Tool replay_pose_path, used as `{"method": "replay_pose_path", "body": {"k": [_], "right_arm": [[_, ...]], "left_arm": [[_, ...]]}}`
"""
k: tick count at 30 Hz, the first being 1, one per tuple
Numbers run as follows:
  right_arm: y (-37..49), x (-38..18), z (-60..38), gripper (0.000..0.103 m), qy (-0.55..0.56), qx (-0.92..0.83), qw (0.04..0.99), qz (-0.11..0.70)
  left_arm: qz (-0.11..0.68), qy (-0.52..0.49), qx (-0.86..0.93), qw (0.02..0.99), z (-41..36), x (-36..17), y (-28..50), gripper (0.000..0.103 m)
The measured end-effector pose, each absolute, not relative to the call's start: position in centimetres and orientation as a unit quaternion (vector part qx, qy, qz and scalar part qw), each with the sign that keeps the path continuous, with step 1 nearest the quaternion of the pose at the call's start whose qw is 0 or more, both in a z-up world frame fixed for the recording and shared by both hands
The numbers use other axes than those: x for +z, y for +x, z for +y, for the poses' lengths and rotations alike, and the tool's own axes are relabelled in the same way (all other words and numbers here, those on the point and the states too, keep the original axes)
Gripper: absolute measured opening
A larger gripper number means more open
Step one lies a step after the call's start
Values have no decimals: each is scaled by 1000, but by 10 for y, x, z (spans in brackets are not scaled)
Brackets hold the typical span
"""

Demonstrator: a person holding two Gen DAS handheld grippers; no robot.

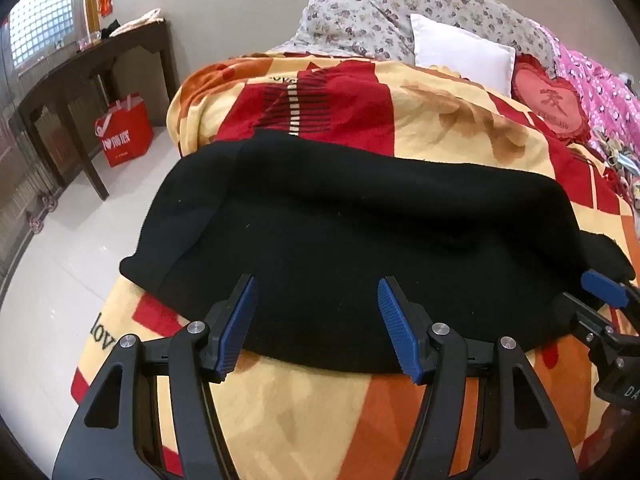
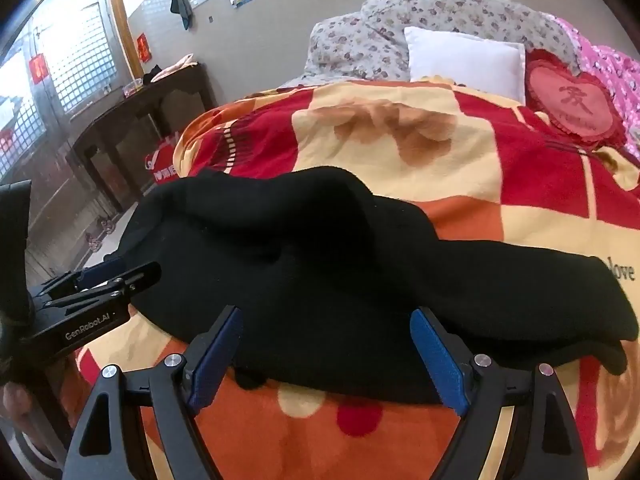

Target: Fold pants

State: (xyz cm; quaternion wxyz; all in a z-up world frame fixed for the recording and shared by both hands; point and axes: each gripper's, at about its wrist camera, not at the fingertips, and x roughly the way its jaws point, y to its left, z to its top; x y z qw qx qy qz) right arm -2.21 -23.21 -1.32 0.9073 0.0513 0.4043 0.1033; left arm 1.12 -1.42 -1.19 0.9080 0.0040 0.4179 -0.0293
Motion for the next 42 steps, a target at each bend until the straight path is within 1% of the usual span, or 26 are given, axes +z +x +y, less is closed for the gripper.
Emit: {"method": "replay_pose_path", "body": {"k": [10, 17, 25, 31, 37, 42], "right_arm": [[3, -27, -250, 85, 77, 97, 893, 432], [33, -24, -273, 84, 76, 69, 904, 415], [89, -22, -279, 84, 33, 27, 910, 413], [130, -32, -287, 84, 52, 22, 902, 427], [120, -25, -291, 84, 77, 35, 899, 429], [68, 3, -301, 84, 90, 50, 911, 399]], "left_arm": [[433, 7, -12, 901, -18, -19, 42, 63], [454, 1, -9, 891, -23, -25, 74, 63], [475, -6, -4, 880, -25, -30, 103, 63], [489, -13, -3, 872, -24, -33, 122, 63], [498, -18, -9, 867, -23, -34, 123, 63], [494, -41, -23, 868, -10, -23, 105, 63]]}}
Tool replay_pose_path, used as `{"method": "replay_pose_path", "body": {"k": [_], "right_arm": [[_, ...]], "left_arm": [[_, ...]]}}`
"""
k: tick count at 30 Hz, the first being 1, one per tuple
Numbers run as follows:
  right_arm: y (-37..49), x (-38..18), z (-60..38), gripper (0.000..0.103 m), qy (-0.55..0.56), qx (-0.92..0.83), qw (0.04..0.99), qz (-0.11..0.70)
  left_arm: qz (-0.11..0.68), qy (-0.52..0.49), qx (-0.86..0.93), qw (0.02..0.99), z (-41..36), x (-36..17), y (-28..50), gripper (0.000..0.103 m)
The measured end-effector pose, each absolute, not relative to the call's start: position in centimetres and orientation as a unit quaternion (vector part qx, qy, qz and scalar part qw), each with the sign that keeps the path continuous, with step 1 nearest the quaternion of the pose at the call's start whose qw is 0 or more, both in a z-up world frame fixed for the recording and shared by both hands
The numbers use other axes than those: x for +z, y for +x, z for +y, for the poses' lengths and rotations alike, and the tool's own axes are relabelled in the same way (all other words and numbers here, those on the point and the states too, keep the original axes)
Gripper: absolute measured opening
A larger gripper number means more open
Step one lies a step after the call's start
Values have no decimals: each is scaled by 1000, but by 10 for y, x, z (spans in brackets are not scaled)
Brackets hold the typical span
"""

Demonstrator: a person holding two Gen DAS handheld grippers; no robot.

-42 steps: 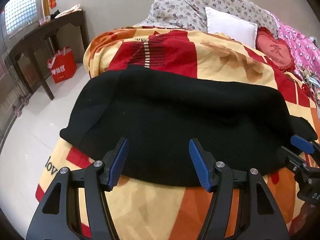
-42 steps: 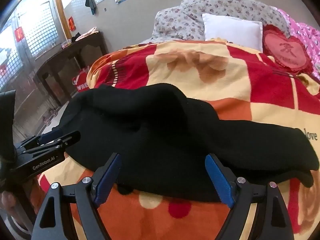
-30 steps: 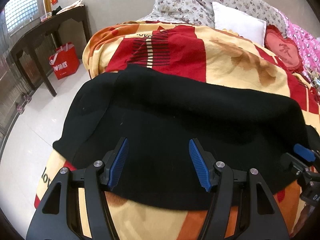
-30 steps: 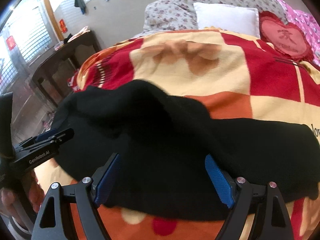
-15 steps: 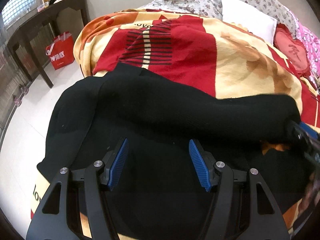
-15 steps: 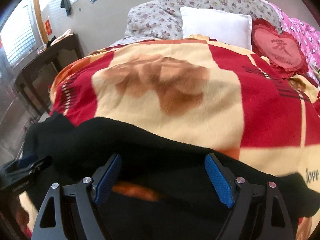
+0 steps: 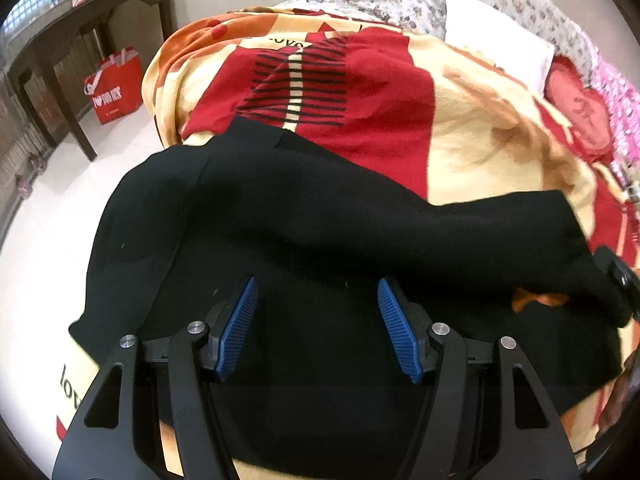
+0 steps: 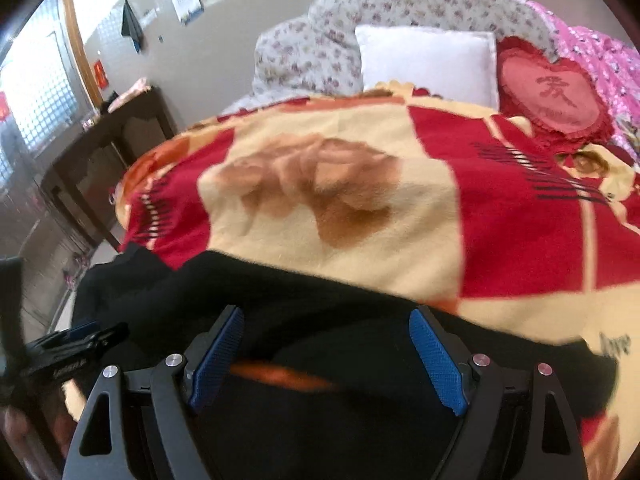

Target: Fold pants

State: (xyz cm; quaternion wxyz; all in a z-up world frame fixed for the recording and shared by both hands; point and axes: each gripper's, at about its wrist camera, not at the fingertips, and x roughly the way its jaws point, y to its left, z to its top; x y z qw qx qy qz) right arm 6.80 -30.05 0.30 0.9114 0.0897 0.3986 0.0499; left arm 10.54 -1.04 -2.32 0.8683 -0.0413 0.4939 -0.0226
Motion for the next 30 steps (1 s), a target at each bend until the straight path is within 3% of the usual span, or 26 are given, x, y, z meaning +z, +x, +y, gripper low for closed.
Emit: {"method": "replay_pose_path", "body": {"k": [5, 14, 20, 30], "right_arm": [[15, 8, -315, 84, 119, 68, 909, 393], [-58, -32, -339, 84, 151, 55, 883, 440], [-79, -41, -359, 84, 176, 34, 877, 446], [-70, -45, -388, 84, 212, 5, 895, 393]], "left_arm": [[488, -53, -16, 871, 13, -17, 74, 63], [483, -138, 22, 864, 83, -27, 23, 63], [490, -197, 26, 849, 102, -42, 23, 63], [483, -188, 22, 855, 85, -43, 45, 68]]}}
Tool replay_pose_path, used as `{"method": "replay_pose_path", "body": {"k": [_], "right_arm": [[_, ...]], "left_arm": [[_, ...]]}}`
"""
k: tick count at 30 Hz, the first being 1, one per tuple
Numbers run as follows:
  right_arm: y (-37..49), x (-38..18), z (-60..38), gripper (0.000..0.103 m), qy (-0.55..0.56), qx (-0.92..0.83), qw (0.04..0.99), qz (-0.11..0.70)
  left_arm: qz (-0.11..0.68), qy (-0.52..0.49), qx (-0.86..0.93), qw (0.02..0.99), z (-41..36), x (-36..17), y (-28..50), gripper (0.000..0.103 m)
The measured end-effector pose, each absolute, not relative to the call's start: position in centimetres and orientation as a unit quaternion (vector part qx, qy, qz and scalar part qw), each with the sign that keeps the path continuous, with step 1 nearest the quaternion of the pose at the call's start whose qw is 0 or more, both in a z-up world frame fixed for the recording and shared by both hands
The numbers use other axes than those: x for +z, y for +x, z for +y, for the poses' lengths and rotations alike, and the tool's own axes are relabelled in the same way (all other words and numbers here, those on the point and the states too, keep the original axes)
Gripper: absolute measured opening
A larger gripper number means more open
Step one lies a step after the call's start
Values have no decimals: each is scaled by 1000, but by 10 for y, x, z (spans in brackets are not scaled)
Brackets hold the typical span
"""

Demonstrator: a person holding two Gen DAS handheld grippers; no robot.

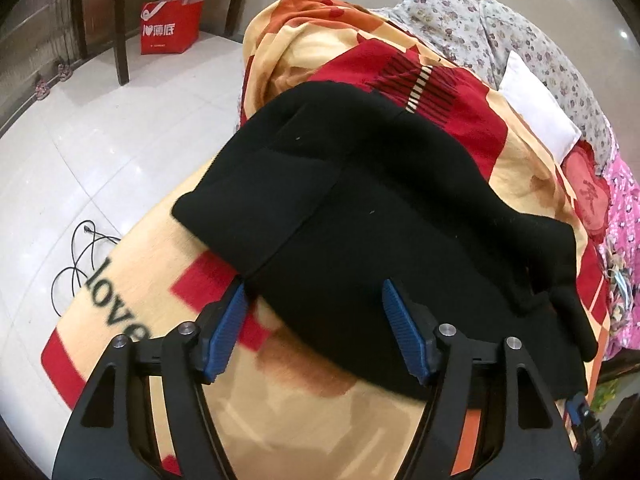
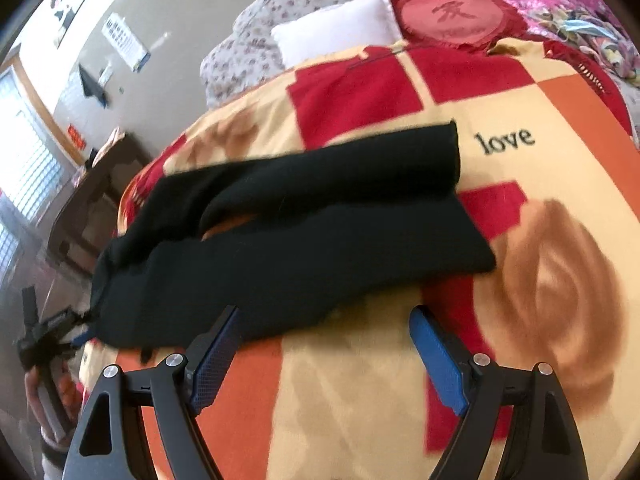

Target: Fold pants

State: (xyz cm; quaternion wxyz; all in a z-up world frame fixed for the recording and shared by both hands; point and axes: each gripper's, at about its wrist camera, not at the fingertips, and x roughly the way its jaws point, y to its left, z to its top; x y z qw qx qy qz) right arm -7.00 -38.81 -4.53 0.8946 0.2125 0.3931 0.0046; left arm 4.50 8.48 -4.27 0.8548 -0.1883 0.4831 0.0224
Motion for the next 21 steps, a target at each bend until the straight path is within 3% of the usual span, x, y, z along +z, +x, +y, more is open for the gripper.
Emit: {"method": "replay_pose_path", "body": {"k": [1, 3, 4, 5, 6, 7, 9, 16, 21], "right_arm": [[-65, -45, -388, 81, 210, 3, 897, 390], [-50, -45, -389, 56, 203, -3, 902, 381], [-42, -47, -391, 27, 208, -2, 901, 380], [-36, -50, -394, 16, 219, 4, 898, 382], [-33, -52, -398, 15, 233, 7, 896, 379], [-34, -50, -399, 12, 239, 7, 896, 373], [-41, -42, -396, 10, 225, 6, 902, 368], [-96, 12, -391, 8, 189, 16, 920, 343], [-117, 18, -391, 8, 173, 14, 920, 352]], "left_arm": [[483, -188, 21, 855, 83, -43, 48, 68], [484, -183, 17, 855, 79, -42, 53, 68], [484, -178, 17, 857, 77, -42, 55, 62], [484, -170, 20, 858, 75, -41, 57, 52], [487, -161, 26, 858, 73, -42, 59, 29], [493, -158, 28, 855, 73, -43, 62, 20], [494, -166, 25, 853, 77, -41, 62, 13], [476, -173, -21, 862, 87, -7, 30, 6], [463, -161, -19, 872, 103, 5, 5, 4]]}}
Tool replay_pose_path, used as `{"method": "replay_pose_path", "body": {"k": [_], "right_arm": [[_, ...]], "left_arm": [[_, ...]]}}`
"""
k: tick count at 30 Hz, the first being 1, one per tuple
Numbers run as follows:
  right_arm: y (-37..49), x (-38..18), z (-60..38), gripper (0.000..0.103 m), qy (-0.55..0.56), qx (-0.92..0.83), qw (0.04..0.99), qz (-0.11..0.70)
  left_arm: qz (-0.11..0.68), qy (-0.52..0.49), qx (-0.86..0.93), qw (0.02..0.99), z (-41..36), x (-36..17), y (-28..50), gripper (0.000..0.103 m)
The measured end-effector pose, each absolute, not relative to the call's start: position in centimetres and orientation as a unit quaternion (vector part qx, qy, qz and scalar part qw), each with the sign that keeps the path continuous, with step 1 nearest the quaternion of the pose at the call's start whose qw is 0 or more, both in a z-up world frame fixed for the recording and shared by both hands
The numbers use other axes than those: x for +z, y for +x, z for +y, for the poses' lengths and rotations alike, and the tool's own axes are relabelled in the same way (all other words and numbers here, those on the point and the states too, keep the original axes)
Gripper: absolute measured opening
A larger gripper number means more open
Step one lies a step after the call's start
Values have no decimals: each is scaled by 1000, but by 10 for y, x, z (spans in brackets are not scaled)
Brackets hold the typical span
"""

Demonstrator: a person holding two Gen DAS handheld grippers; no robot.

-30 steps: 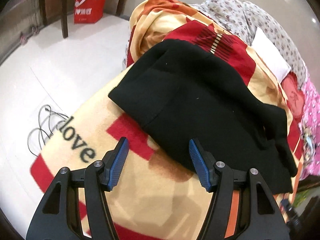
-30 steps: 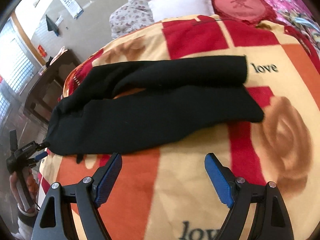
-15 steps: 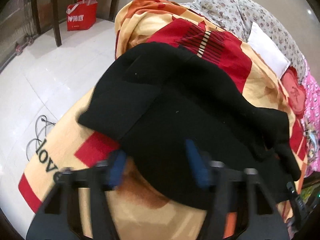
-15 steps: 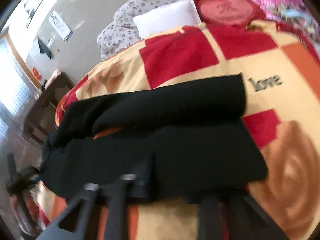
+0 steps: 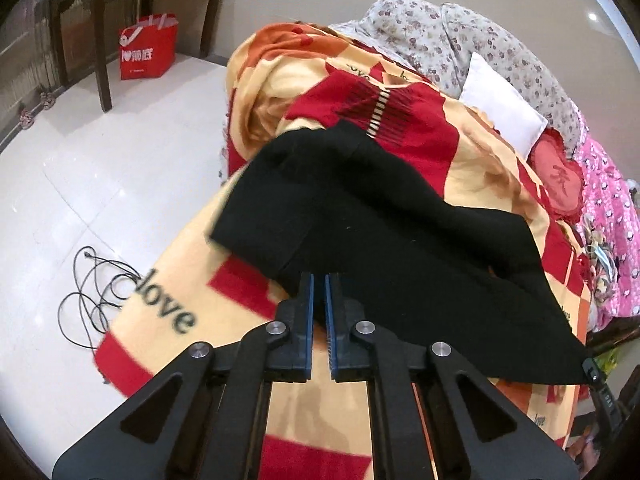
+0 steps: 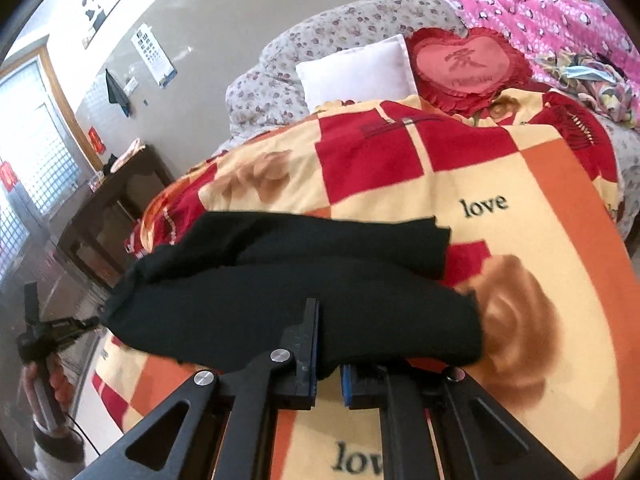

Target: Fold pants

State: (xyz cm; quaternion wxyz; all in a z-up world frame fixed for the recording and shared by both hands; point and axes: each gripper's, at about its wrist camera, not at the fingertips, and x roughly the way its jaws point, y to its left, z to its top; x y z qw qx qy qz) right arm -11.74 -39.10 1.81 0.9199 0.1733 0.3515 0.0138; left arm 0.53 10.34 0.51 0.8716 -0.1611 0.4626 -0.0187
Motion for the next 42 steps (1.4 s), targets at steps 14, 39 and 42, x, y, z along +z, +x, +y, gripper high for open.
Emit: {"method": "replay_pose_path", "body": {"k": [14, 39, 42], "right_arm": [[-103, -13, -402, 8, 186, 3, 906, 381], [-132, 14, -404, 8, 202, 39, 900, 385], [-133, -17, -410, 10, 185, 17, 864, 469]], "left_arm": [[476, -215, -13, 852, 106, -29, 5, 45], [487, -205, -77, 845, 95, -1, 4, 9], [511, -181, -72, 837, 96, -20, -1, 9]]}}
